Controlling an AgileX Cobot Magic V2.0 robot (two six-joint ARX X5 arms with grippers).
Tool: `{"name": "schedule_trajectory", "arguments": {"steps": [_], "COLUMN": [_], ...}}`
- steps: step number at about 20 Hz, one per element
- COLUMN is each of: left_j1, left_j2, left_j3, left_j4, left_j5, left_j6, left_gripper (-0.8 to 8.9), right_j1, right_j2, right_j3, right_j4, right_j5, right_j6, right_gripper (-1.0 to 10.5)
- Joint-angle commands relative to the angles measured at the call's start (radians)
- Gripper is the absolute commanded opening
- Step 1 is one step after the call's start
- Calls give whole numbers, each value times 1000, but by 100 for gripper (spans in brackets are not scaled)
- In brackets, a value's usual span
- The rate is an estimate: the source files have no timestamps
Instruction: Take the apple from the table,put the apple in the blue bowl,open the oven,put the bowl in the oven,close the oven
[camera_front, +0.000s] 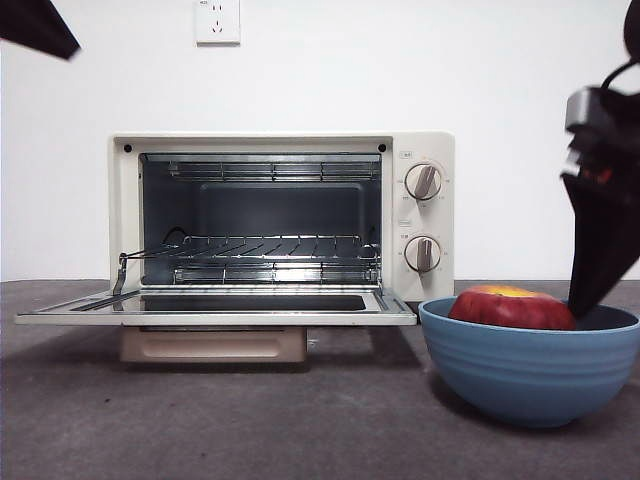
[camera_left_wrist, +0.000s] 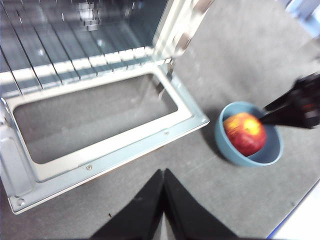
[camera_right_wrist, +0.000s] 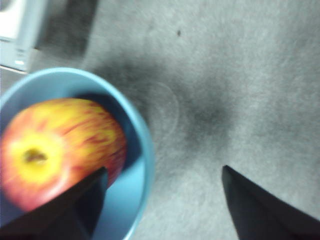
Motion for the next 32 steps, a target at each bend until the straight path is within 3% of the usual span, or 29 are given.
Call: {"name": "schedule_trajectory", "arguments": {"steps": [1,5,8,14,19,24,27,32], "left_j1": [-2,-2,-2,-2,-2,-2,-2,-2], "left_j2": [-37,-80,-80,-79,-79,-79,-79,-79], "left_j3": [3,3,3,3,3,3,3,3], "left_j4": [-26,-60,-81,-81,-82,-81,-81,-81], "left_j5": [-1,-5,-5,-5,-5,-5,-5,-5], "left_j6": [-10,-10,-10,-9,-7,-2,5,17], "left_gripper": [7,7,7,7,7,7,7,7], "right_j1": [5,10,32,81,176,280,293,328], "right_j2": [50,83,83,69,37,115,219,404], "right_j3": [3,3,3,11,157,364,478,640], "right_j4": [14,42,55,65,60,61,61,65], "right_j5": [-2,-13,-76,-83,-77,67,86,186], "right_j6": [11,18,19,83,191,275,319,409], "right_gripper": [289,153,0,3,3,3,3,3]}}
